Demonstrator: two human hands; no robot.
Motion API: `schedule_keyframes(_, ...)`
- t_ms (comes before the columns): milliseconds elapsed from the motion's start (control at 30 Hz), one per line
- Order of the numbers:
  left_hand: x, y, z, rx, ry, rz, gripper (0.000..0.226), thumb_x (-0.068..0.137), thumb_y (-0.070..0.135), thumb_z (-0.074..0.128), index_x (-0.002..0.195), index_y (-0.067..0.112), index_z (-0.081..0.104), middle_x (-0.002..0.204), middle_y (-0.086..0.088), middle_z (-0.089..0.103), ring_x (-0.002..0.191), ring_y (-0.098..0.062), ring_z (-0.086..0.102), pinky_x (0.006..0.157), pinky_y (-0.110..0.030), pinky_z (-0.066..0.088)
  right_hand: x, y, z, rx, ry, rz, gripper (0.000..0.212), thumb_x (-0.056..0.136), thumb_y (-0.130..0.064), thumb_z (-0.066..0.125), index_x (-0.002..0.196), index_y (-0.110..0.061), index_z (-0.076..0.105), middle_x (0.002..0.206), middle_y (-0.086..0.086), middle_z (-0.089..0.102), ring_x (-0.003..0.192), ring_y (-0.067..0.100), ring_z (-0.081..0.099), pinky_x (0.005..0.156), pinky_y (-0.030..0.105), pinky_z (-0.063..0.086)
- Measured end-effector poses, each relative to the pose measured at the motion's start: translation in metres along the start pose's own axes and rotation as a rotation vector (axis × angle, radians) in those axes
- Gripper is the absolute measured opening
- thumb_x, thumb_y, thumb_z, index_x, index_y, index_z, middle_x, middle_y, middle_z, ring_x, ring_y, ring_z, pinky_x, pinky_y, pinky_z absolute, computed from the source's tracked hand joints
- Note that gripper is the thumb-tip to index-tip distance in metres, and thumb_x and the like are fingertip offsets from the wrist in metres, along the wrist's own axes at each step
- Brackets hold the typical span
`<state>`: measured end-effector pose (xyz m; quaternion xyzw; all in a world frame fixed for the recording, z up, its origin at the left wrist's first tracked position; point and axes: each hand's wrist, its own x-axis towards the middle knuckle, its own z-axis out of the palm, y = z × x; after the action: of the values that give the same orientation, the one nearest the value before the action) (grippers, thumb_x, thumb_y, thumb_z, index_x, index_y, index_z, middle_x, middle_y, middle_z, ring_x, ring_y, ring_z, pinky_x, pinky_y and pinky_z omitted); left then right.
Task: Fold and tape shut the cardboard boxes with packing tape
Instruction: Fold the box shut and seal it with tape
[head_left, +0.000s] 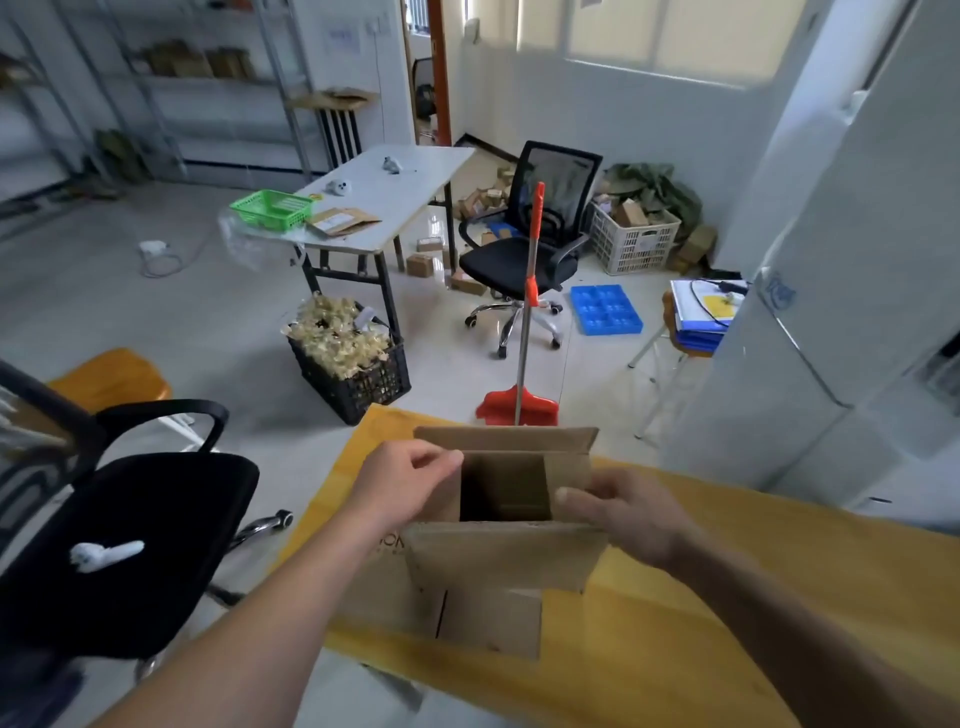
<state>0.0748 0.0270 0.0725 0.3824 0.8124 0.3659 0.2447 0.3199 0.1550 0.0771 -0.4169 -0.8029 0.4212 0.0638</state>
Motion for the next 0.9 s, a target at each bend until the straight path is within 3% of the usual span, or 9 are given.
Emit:
schedule_keyframes(167,-0.016,-0.009,-0.002,-0.131,-0.203,0.069,0.053,0.069,0.071,0.067,0.104,0.031,0.071,0.104,0.022,0.069,0.099,0.011,0.060,0.088,-0.019,0.048,-0.007,0.014,0.007,-0.089,-0.040,-0.173,0.039,0.071,-0.067,0.065,0.073,-0.028,0.069,0.074,-0.007,0.066,0.071,0.008,0.061,0.058,0.024,0.048)
schedule_keyframes(300,-0.023,-0.020,0.013,0.126,0.133,0.093,0.068,0.059,0.056,0.082,0.115,0.033,0.050,0.114,0.016,0.050,0.101,-0.006,0.055,0.084,-0.030,0.051,-0.002,0.025,0.013,0.077,0.178,-0.066,0.019,0.077,-0.042,0.078,0.075,-0.030,0.064,0.073,-0.011,0.064,0.070,0.006,0.060,0.053,0.017,0.044)
schedule_keyframes(400,-0.022,-0.022,0.024,0.071,0.217,0.016,0.108,0.065,0.045,0.086,0.147,0.035,0.017,0.140,0.011,0.027,0.110,-0.015,0.052,0.092,-0.037,0.051,0.000,0.014,0.025,0.035,0.333,-0.050,0.035,0.075,-0.040,0.080,0.094,-0.041,0.050,0.090,-0.019,0.059,0.079,0.000,0.057,0.056,0.013,0.044)
schedule_keyframes(467,-0.015,-0.027,0.026,0.048,0.161,0.022,0.117,0.069,0.039,0.085,0.151,0.042,0.001,0.154,0.017,0.013,0.126,-0.018,0.045,0.102,-0.041,0.047,0.000,0.004,0.035,-0.190,0.414,-0.073,0.055,0.076,-0.042,0.076,0.118,-0.038,0.040,0.104,-0.017,0.054,0.086,0.004,0.052,0.066,0.019,0.047)
schedule_keyframes(567,-0.005,-0.040,0.025,0.019,0.095,0.084,0.101,0.070,0.035,0.085,0.150,0.037,0.022,0.154,0.012,0.019,0.136,-0.019,0.037,0.108,-0.041,0.041,0.007,-0.003,0.041,-0.515,0.526,-0.118,0.096,0.069,-0.041,0.076,0.147,-0.035,0.019,0.125,-0.005,0.046,0.108,0.016,0.045,0.084,0.032,0.048)
schedule_keyframes(633,0.001,-0.046,0.026,0.002,0.118,0.139,0.066,0.071,0.033,0.084,0.127,0.035,0.050,0.148,0.010,0.034,0.130,-0.013,0.043,0.103,-0.030,0.040,0.017,-0.002,0.039,-0.384,0.461,-0.030,0.110,0.068,-0.037,0.079,0.151,-0.042,0.007,0.146,0.000,0.030,0.128,0.024,0.035,0.101,0.044,0.045)
schedule_keyframes(700,0.005,-0.054,0.031,-0.023,0.148,0.174,0.027,0.074,0.031,0.082,0.090,0.037,0.061,0.139,0.012,0.045,0.124,-0.003,0.044,0.092,-0.015,0.035,0.025,0.005,0.039,-0.024,0.237,0.081,0.099,0.077,-0.026,0.075,0.150,-0.050,0.014,0.154,-0.004,0.023,0.130,0.021,0.034,0.106,0.044,0.042)
schedule_keyframes(767,0.007,-0.057,0.038,-0.142,0.166,0.143,0.016,0.081,0.030,0.075,0.072,0.033,0.063,0.130,0.010,0.056,0.128,0.001,0.043,0.091,-0.011,0.034,0.029,0.016,0.044,0.243,0.093,0.105,0.073,0.088,-0.022,0.066,0.147,-0.049,0.033,0.152,-0.010,0.033,0.127,0.012,0.037,0.104,0.031,0.035)
schedule_keyframes(900,0.017,-0.046,0.042,-0.367,0.130,-0.003,0.021,0.088,0.019,0.068,0.067,0.022,0.066,0.110,-0.003,0.071,0.128,-0.014,0.051,0.092,-0.027,0.040,0.031,0.029,0.060,0.412,0.344,0.078,0.036,0.101,-0.031,0.053,0.136,-0.039,0.055,0.144,-0.021,0.045,0.135,0.004,0.040,0.111,0.023,0.030)
